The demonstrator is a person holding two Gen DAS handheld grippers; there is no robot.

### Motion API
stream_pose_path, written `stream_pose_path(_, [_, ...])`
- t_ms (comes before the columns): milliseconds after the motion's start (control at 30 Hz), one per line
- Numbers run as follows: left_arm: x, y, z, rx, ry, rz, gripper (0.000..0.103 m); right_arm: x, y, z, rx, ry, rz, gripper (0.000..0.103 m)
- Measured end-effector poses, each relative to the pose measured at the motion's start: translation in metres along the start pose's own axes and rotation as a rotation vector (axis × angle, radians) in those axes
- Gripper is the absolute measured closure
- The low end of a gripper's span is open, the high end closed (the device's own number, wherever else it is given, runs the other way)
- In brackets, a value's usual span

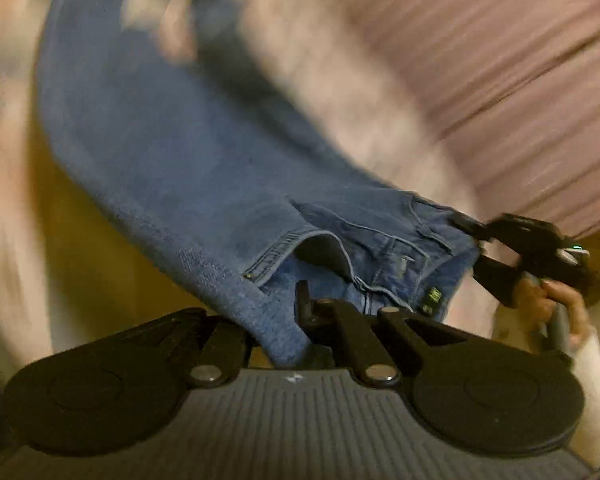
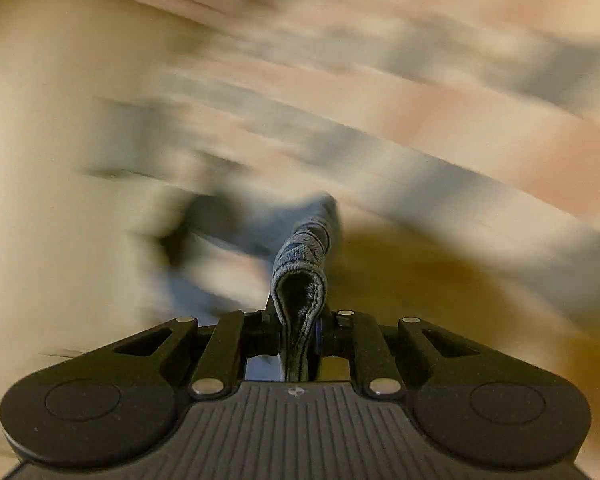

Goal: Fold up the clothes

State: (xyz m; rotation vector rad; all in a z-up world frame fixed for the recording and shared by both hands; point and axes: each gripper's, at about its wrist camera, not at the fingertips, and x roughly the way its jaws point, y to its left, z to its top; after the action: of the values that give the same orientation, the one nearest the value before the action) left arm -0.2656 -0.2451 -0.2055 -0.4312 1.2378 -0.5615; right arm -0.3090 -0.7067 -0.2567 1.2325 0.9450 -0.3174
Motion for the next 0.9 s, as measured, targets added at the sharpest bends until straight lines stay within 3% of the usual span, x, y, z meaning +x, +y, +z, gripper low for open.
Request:
stream_pose_path(33, [0.027,0.012,-0.024,-0.030,0.063,0.049,0.103,0.016,-0.042,-0.009,0.034,0.043,-0.104,0.091])
stream_pose_path(100, [0.079,0.036,-0.071,-0.091,0.188,0.146,0.102,0.036,-0.099,-0.031,0.090,0.081,-0.207,0.091])
stream_pose_path(167, [0.091,0.046,-0.088,-0.116,0.159,0.167,0.101,0.047,-0.128,-0.042,0.110,0.056,-0.176,0.091])
stream_pose_path(233, [0.101,0.047,-0.089,-0.158,0.137,0.153,0.099,0.056,-0.139,-0.042,0.118,0.036,-0.117,0.083])
stream_pose_path(267, [0.106,0.040,-0.085,-0.186,0.136,0.121,0.091,0.058,-0.146,-0.043,0.126,0.026,-0.087,0.074])
stream_pose_path(300, [0.101,0.048,-0.095,-0.199,0.135,0.099,0.075,0.061,-0.151,-0.045,0.134,0.018,-0.060,0.063])
stream_pose_path(367, [0.093,0.063,-0.115,-0.225,0.133,0.055,0.072,0.066,-0.156,-0.048,0.148,0.014,-0.028,0.058])
stream_pose_path(433, [0.095,0.051,-0.119,-0.147,0.133,0.071,0.075,0.065,-0.154,-0.047,0.145,0.030,-0.033,0.058])
stream_pose_path(467, [0.096,0.046,-0.121,-0.108,0.132,0.078,0.082,0.067,-0.153,-0.047,0.122,0.030,-0.024,0.071])
stream_pose_path(500, [0.097,0.040,-0.123,-0.069,0.132,0.086,0.099,0.065,-0.149,-0.046,0.086,0.030,-0.024,0.090])
stream_pose_path(733, [0.102,-0.001,-0.135,0.205,0.130,0.138,0.101,0.005,-0.115,-0.043,-0.116,0.008,-0.022,0.092])
stream_pose_path(900, [0.113,-0.070,-0.171,0.434,0.203,0.059,0.101,-0.044,-0.133,-0.019,-0.155,-0.006,-0.091,0.092])
